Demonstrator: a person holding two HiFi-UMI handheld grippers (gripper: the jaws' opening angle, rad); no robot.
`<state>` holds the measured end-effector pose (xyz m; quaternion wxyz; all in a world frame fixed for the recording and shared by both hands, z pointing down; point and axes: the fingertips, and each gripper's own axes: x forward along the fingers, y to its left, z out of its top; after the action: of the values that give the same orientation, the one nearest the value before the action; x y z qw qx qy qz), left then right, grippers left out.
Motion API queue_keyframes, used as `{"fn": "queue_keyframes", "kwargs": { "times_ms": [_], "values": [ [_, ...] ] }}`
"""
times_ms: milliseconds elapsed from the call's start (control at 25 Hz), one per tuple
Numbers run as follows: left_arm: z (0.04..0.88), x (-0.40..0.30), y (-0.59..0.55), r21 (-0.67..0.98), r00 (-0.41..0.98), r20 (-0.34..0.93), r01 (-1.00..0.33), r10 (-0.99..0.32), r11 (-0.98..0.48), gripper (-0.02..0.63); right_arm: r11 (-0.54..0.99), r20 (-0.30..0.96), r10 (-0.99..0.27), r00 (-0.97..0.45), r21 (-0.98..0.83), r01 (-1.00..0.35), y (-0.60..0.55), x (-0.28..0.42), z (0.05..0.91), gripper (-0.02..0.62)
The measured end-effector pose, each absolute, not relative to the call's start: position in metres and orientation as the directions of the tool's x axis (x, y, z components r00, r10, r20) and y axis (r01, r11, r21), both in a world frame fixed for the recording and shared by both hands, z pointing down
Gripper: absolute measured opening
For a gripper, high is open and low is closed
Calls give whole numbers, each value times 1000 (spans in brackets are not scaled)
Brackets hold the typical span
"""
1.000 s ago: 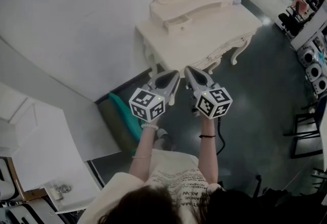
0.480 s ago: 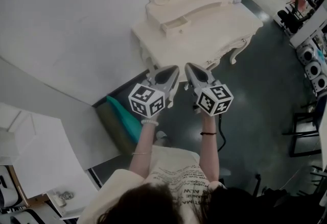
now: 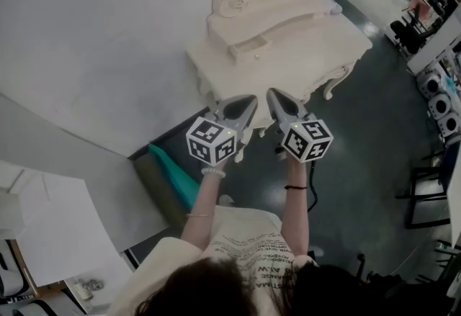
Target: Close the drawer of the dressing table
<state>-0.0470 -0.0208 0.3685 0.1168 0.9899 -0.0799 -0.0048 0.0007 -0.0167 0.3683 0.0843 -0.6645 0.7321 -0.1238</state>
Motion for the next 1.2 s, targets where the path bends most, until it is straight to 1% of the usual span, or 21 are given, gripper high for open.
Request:
{"fn": "queue_keyframes", "kwargs": {
  "times_ms": [320, 760, 1200],
  "values": [
    [375, -54, -51, 235, 984, 22, -177, -177, -956, -2, 80, 39, -994, -97, -322, -943, -42, 10, 376, 3],
    [382, -68, -86, 259, 966, 28, -254, -256, -932, -2, 143, 75, -982, -176, -323, -936, -85, -3, 387, 3],
    [385, -37, -130, 268, 941, 43, -335, -336, -903, -2, 224, 76, -962, -264, -340, -913, -138, 31, 386, 3]
  ]
}}
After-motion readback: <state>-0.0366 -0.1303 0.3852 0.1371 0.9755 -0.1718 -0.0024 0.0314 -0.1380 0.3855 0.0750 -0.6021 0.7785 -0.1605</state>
